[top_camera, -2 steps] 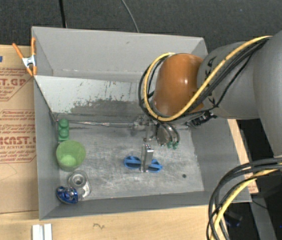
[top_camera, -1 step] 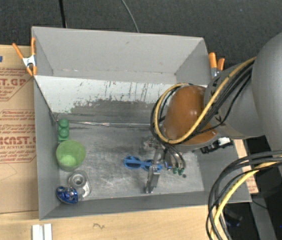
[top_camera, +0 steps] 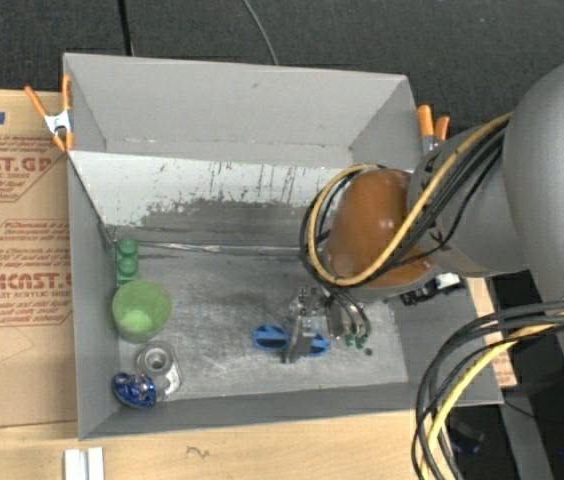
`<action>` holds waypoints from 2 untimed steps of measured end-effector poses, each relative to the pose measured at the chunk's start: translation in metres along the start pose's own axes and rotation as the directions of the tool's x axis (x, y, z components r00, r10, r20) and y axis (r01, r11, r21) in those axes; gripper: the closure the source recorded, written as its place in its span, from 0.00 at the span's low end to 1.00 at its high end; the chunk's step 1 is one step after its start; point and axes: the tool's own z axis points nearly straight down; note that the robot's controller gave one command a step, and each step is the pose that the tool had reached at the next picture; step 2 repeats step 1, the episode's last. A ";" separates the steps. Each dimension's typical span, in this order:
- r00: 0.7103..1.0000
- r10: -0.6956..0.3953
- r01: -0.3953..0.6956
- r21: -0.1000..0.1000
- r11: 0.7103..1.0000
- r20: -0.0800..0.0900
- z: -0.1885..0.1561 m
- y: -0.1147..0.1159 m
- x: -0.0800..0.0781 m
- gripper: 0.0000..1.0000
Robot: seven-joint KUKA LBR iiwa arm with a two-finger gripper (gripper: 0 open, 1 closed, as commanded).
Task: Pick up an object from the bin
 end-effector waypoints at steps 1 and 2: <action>0.998 -0.066 0.066 0.001 0.998 0.001 -0.169 0.026 -0.002 1.00; 0.998 -0.066 0.066 0.001 0.998 0.001 -0.169 0.026 -0.002 1.00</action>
Offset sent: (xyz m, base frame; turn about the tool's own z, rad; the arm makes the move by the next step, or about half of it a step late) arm -0.0002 0.0244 0.1649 -0.0656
